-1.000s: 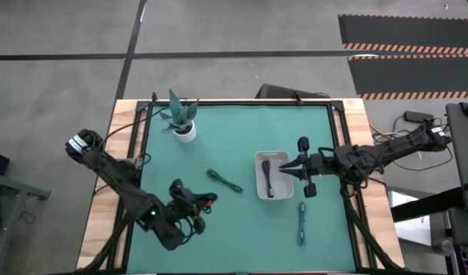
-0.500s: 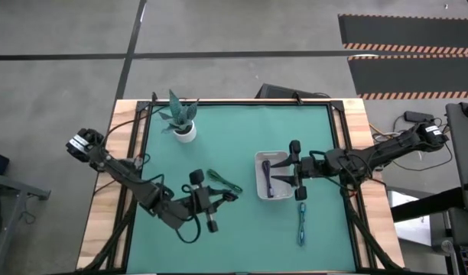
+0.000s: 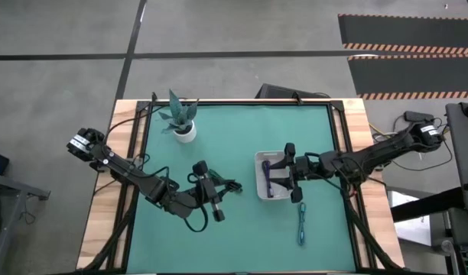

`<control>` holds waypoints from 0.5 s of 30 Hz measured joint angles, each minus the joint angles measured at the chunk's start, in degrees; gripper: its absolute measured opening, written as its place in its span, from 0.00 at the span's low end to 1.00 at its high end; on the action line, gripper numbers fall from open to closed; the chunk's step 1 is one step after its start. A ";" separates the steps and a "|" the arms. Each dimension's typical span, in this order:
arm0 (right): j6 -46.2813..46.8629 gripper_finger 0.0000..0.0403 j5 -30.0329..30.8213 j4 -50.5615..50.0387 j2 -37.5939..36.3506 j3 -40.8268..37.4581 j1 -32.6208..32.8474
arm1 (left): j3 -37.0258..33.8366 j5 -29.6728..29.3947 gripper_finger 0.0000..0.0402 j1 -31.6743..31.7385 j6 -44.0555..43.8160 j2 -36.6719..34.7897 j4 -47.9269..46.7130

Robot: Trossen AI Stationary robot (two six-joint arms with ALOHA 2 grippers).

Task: Pick and place USB-C Cables
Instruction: Put the black charger cable into the gray bin

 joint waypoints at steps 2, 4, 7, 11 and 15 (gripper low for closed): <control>-0.60 0.42 0.00 2.26 1.74 0.02 0.00 | -0.01 0.00 0.07 0.17 -0.12 0.01 0.00; -1.03 0.42 0.01 4.94 3.45 0.02 0.00 | -0.02 0.00 0.07 0.32 -0.14 0.01 0.00; -1.28 0.42 0.04 7.34 6.52 1.07 0.00 | -0.04 -0.02 0.07 0.88 -0.16 0.05 0.81; -2.64 0.42 1.01 7.37 11.18 4.65 0.00 | -0.07 -0.10 0.07 2.21 -0.11 0.06 4.32; -4.19 0.42 1.12 7.28 14.99 8.34 0.00 | -0.09 -0.15 0.07 3.18 -0.14 0.06 4.52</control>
